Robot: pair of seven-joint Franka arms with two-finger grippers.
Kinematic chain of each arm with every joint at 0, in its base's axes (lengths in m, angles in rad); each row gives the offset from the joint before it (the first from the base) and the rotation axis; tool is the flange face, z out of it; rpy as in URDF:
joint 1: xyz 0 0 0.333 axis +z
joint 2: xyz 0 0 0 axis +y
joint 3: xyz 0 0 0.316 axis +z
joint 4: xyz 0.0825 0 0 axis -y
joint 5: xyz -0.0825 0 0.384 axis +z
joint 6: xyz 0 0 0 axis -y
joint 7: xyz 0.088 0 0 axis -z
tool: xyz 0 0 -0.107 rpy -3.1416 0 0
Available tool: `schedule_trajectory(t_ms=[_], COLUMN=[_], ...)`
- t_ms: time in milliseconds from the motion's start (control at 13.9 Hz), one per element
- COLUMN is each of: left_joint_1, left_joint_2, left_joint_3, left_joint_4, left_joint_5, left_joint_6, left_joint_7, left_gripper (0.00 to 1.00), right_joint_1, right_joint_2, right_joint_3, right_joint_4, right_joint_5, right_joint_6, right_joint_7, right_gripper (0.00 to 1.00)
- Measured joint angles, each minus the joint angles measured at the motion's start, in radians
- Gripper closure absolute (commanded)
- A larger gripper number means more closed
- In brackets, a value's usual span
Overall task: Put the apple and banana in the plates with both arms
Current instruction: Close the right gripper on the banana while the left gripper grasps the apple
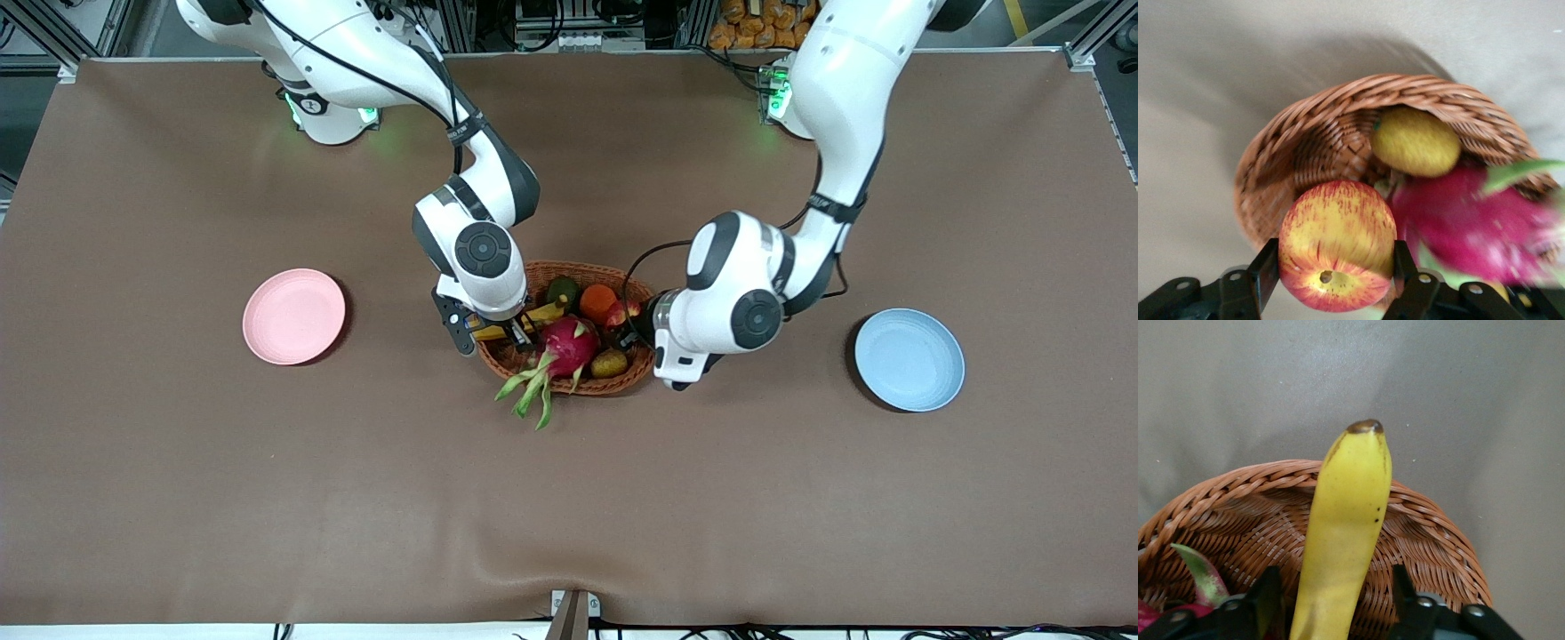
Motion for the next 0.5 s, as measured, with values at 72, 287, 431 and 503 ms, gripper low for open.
schedule_trajectory(t_ms=[72,287,431,503], left_joint_1=[0.019,0.090,0.113,0.121], left_joint_2=[-0.027,-0.074,-0.088,-0.097], left_joint_3=[0.003,0.005,0.005,0.005], left_joint_4=[0.002,0.023,0.031,0.034], left_joint_5=[0.000,0.047,0.156,0.219], left_joint_6=[-0.028,-0.115,-0.135,-0.149], left_joint_7=[0.001,0.048,0.063,0.074], left_gripper=[0.68,0.68,0.67,0.67], right_joint_1=[0.000,0.000,0.000,0.000], right_joint_2=[0.000,0.000,-0.001,-0.004], right_joint_3=[0.000,-0.002,-0.004,-0.006], right_joint_4=[0.000,0.007,0.018,0.034], right_joint_5=[0.000,0.001,0.003,0.006], right_joint_6=[0.000,-0.003,-0.032,-0.067], right_joint_7=[0.000,0.002,0.002,0.002], right_gripper=[0.94,1.00,1.00,1.00])
